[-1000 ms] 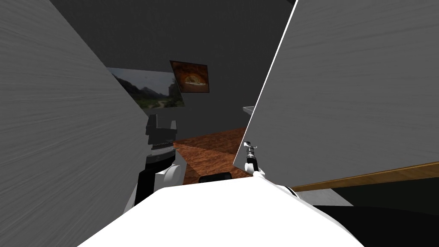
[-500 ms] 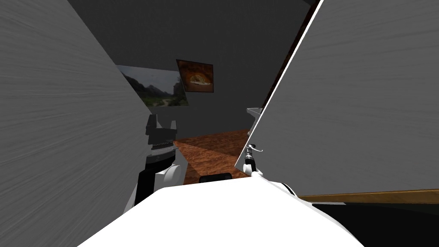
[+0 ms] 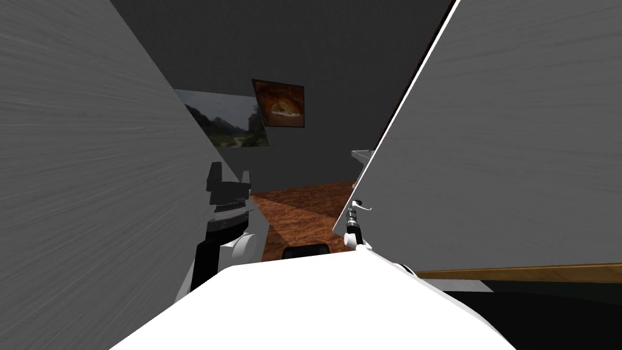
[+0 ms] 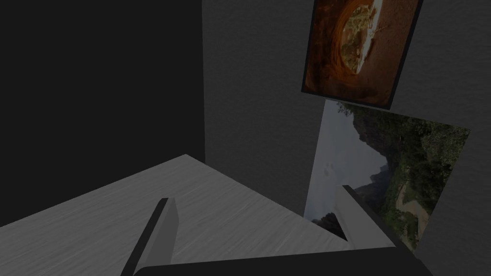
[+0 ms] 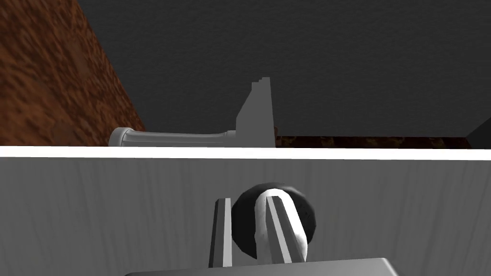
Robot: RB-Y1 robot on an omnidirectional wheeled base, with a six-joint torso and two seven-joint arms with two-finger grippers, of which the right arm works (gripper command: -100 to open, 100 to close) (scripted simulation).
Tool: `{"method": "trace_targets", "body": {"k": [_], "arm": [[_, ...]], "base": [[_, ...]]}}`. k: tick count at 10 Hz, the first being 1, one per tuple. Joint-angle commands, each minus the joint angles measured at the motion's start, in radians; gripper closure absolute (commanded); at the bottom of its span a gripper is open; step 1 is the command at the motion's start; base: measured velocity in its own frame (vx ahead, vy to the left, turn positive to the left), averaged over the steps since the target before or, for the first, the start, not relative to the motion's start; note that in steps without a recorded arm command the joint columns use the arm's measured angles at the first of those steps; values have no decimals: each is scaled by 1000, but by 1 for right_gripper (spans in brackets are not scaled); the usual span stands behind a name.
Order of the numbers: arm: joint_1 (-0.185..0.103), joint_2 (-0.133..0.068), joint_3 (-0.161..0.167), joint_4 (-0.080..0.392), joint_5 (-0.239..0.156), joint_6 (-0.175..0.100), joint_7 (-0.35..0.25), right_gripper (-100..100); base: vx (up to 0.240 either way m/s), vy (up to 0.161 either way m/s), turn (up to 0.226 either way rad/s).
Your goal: Push the door open
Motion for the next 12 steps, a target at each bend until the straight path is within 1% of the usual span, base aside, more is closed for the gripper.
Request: {"method": "trace_targets", "body": {"k": [1,4,12], "arm": [[-1,0,-1,3,0,-2,0,-100],[-2,0,-2,3,-1,-2,1,-100],[-5,1,-8,5,-5,-4,7,-100]], "base": [[-174,-26,11],[-204,-40,13],[-207,-15,16]]}}
